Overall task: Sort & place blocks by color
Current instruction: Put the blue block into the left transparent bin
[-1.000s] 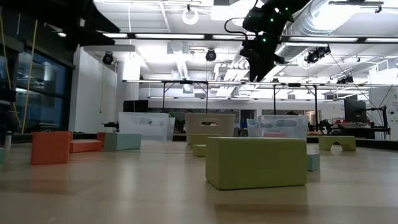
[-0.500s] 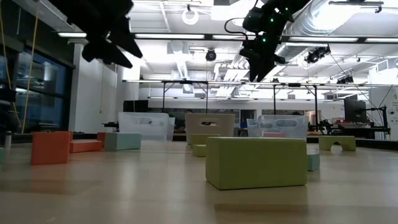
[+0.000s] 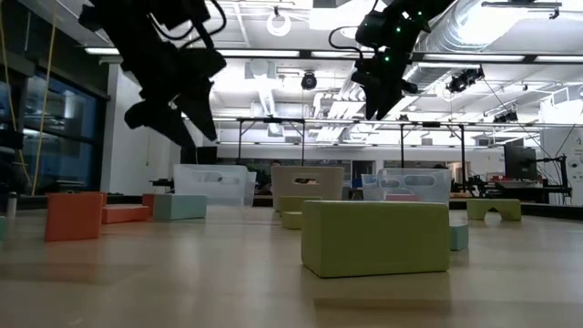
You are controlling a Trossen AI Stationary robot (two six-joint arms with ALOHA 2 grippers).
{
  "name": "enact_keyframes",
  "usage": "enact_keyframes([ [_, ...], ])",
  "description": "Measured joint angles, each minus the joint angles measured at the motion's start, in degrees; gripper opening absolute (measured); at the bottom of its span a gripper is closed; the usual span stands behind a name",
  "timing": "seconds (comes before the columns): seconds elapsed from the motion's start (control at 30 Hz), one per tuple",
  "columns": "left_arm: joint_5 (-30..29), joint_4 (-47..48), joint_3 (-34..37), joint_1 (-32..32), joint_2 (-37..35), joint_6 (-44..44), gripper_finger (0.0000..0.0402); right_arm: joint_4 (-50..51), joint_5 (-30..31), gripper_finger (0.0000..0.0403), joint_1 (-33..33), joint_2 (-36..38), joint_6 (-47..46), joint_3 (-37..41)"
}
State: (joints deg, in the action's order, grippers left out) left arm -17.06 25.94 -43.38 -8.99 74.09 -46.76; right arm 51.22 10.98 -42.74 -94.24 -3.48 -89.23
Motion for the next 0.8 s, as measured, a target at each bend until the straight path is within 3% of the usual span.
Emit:
enact_keyframes([
  [0.8,-0.3,-1.5,0.0,5.7,11.4,-11.6,0.0229,0.0,0.0,0.017,0.0,0.0,1.0,0.0],
])
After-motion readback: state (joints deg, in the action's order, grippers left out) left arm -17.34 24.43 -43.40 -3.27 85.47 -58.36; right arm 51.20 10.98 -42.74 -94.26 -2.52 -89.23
